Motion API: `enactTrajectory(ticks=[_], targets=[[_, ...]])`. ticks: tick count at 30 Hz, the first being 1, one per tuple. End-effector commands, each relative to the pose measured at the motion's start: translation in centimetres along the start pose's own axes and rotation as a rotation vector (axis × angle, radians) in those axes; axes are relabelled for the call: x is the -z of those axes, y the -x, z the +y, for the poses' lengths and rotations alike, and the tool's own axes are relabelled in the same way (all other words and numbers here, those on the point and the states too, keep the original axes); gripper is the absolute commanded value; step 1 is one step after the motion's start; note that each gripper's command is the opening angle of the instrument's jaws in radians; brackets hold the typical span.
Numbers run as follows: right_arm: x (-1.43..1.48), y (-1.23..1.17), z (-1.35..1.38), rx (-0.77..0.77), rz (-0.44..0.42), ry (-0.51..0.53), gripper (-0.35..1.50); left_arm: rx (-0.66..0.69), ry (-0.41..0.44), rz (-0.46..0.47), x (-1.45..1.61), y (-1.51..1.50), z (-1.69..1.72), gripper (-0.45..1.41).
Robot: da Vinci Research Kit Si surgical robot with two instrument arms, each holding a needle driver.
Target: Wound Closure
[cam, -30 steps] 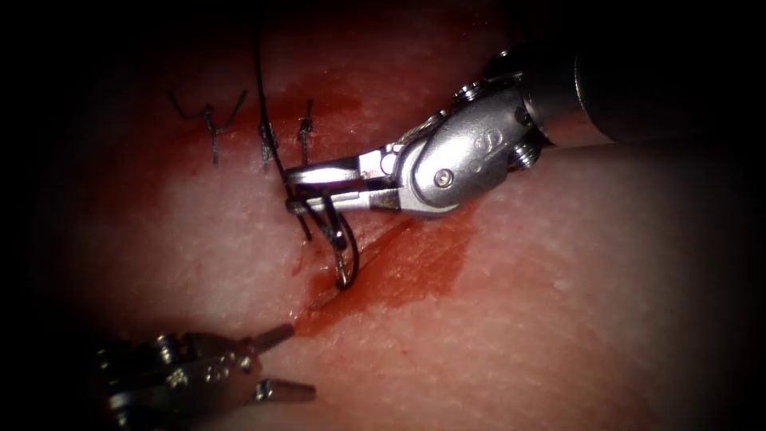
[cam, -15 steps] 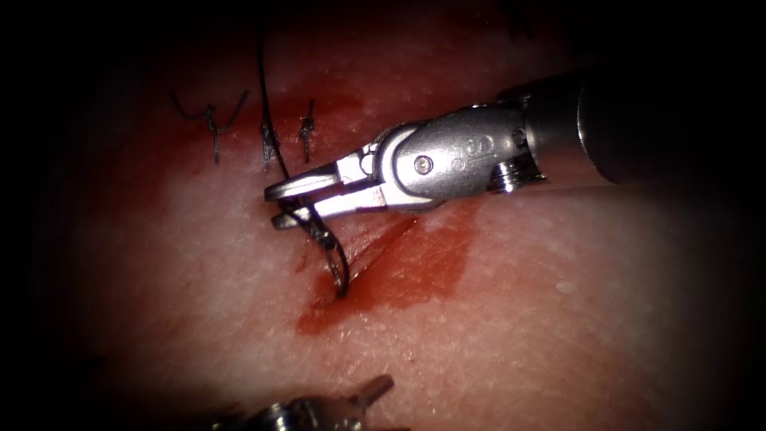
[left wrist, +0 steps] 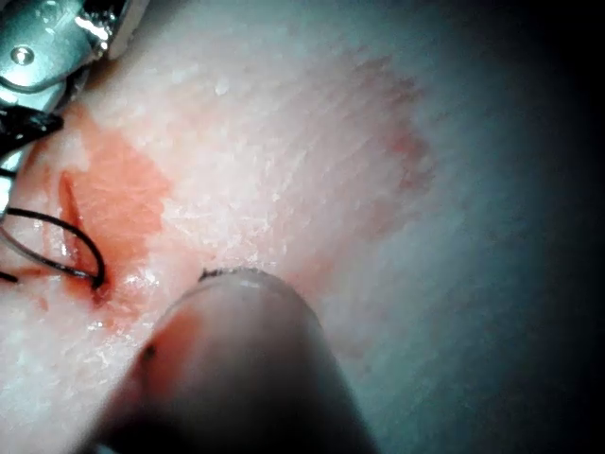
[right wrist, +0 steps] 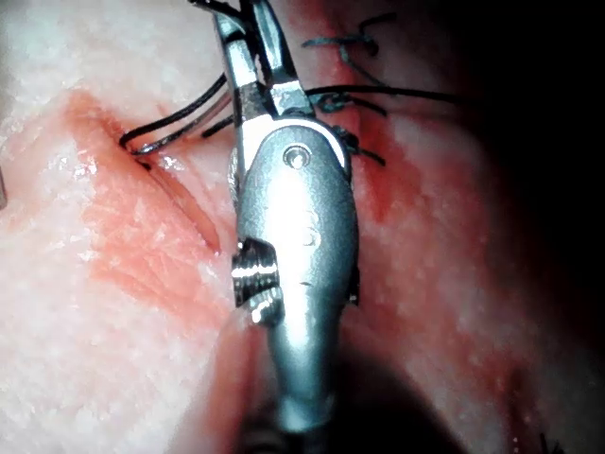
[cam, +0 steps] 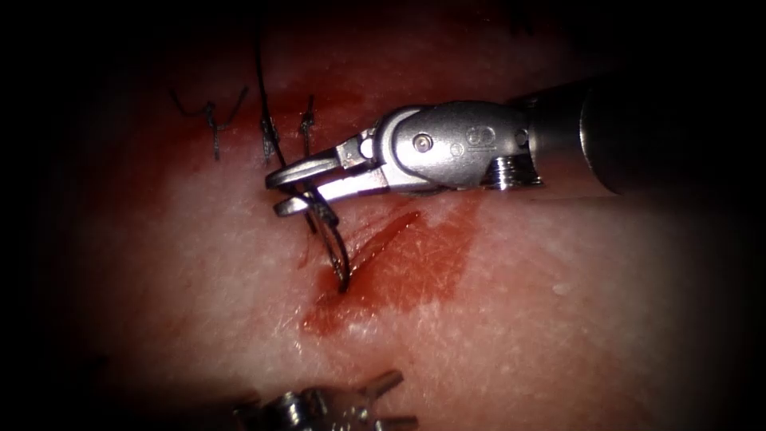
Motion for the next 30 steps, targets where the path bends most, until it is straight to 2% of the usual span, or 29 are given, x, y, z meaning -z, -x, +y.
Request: enactTrajectory(ticks=[1, 10, 23, 30], targets=[[-0.10, 0.06, 0.04, 0.000, 0.004, -0.010, -0.35, -0.001, 0.007, 0.001, -0.07, 0.03, 0.06, 0.51], [-0.18, 0.08, 0.09, -0.033, -0.011, -0.079, -0.35, 0.002, 0.014, 0.003, 0.01, 0.17, 0.06, 0.47], [-0.28, 0.12, 0.10, -0.253, -0.033, -0.135, -0.35, 0.016, 0.017, 0.002, -0.01, 0.30, 0.00, 0.46], [-0.26, 0.17, 0.00, -0.306, -0.044, -0.165, -0.35, 0.021, 0.022, 0.000, 0.03, 0.36, -0.01, 0.46]])
